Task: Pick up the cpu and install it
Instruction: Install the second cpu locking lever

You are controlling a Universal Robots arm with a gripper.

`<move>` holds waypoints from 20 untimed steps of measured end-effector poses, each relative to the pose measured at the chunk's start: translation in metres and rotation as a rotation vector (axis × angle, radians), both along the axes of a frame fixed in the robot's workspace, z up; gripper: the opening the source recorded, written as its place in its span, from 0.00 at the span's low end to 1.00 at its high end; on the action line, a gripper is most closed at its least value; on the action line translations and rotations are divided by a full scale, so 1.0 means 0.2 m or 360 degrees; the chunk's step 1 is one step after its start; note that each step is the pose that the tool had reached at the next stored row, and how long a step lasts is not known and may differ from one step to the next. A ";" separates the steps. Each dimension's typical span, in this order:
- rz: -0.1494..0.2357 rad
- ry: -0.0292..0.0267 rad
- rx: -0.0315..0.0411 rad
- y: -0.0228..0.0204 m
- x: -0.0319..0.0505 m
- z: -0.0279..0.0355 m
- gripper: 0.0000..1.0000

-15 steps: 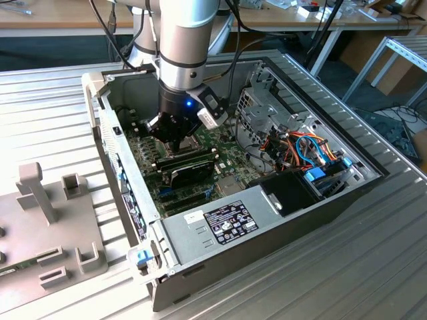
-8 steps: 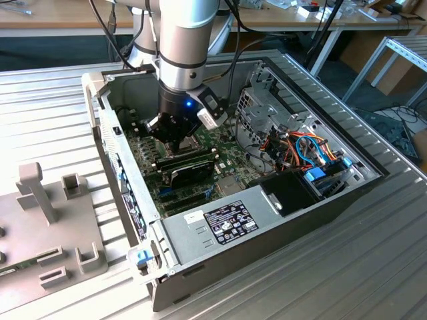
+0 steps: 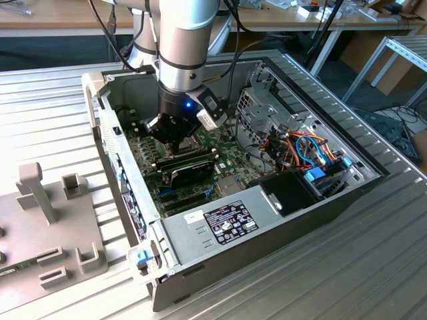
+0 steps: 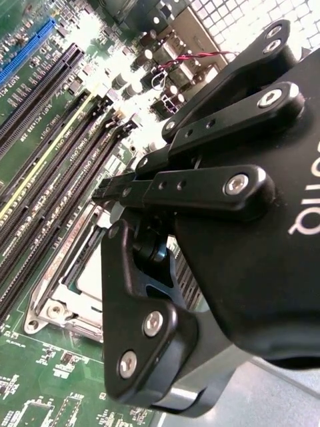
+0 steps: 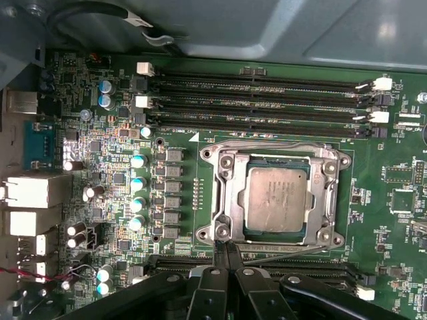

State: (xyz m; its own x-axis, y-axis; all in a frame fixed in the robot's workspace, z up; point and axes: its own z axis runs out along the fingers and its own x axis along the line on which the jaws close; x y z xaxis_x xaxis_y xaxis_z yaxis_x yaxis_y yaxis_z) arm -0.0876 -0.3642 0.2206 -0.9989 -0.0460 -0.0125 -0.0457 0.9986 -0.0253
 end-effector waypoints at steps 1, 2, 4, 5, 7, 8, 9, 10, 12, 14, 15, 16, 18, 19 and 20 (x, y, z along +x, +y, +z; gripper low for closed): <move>0.0000 0.00017 0.0000 0.000 0.000 -0.002 0.11; 0.0000 0.00026 0.0000 0.000 0.000 -0.005 0.11; 0.0000 0.00029 0.0000 0.000 -0.001 -0.006 0.11; 0.0000 0.00029 0.0000 0.000 -0.001 -0.006 0.11; 0.0000 0.00040 0.0002 0.000 -0.002 -0.012 0.11; 0.0000 0.00044 0.0002 0.000 -0.003 -0.014 0.11; 0.0000 0.00047 0.0002 0.000 -0.003 -0.015 0.11; 0.0000 0.00049 0.0002 0.000 -0.004 -0.015 0.11; 0.0000 0.00047 0.0003 0.000 -0.004 -0.016 0.11; 0.0000 0.00045 0.0004 0.000 -0.007 -0.019 0.11; 0.0000 0.00048 0.0004 0.000 -0.007 -0.020 0.11; 0.0000 0.00047 0.0004 0.000 -0.008 -0.022 0.11; 0.0000 0.00048 0.0004 0.000 -0.009 -0.023 0.11; 0.0000 0.00049 0.0005 0.000 -0.009 -0.023 0.11; 0.0000 0.00046 0.0006 0.000 -0.010 -0.025 0.11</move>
State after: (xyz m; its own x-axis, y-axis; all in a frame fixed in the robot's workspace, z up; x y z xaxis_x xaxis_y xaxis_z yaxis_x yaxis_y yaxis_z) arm -0.0897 -0.3642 0.2155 -0.9989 -0.0460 -0.0097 -0.0458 0.9987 -0.0212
